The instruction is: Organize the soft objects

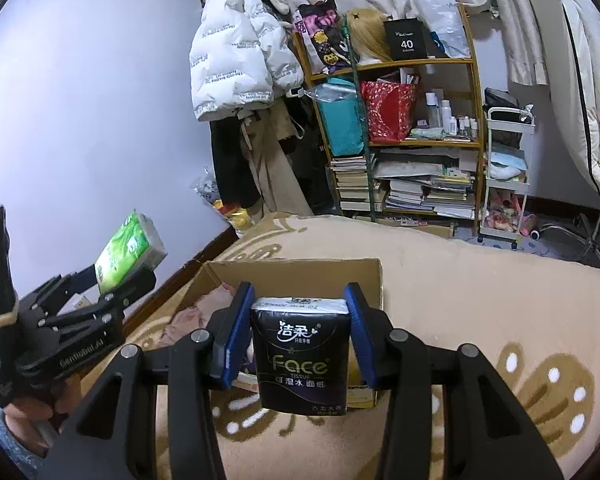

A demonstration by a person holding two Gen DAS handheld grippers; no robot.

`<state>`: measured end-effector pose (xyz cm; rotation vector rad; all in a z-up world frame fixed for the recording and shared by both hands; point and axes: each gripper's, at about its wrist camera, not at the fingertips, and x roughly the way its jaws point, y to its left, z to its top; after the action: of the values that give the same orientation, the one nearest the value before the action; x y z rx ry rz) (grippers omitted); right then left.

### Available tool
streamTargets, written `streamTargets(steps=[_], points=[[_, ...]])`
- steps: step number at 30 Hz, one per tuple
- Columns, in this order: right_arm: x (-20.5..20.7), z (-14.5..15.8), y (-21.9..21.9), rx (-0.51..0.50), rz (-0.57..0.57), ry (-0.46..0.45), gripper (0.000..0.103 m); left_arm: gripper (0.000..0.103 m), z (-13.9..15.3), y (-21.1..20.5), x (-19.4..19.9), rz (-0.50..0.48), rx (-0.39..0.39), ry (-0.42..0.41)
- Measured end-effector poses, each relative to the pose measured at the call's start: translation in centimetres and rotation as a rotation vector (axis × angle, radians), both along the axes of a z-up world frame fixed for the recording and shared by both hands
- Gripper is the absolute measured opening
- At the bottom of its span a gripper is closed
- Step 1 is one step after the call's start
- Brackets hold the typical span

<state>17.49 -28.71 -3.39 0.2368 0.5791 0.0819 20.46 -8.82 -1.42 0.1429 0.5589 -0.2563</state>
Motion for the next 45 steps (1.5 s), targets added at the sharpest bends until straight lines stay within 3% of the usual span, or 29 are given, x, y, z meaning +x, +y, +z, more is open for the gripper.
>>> streamTargets(steps=[6, 11, 26, 37, 45], points=[[1.1, -0.7, -0.5, 0.001, -0.02, 0.016, 0.048, 0.071, -1.4, -0.6, 0.7, -0.006, -0.001, 0.014], [1.7, -0.8, -0.7, 0.006, -0.011, 0.003, 0.048, 0.071, -2.3, -0.7, 1.4, -0.017, -0.047, 0.055], [4.1, -2.4, -0.6, -0.081, -0.055, 0.032, 0.049, 0.071, -3.9, -1.4, 2.5, -0.029, -0.018, 0.082], [4.6, -3.2, -0.8, -0.032, -0.019, 0.06, 0.049, 0.072, -4.2, -1.5, 2.0, -0.023, 0.002, 0.086], [4.3, -3.5, -0.1, -0.039, 0.002, 0.073, 0.066, 0.082, -3.2, -0.1, 0.5, 0.033, 0.027, 0.082]])
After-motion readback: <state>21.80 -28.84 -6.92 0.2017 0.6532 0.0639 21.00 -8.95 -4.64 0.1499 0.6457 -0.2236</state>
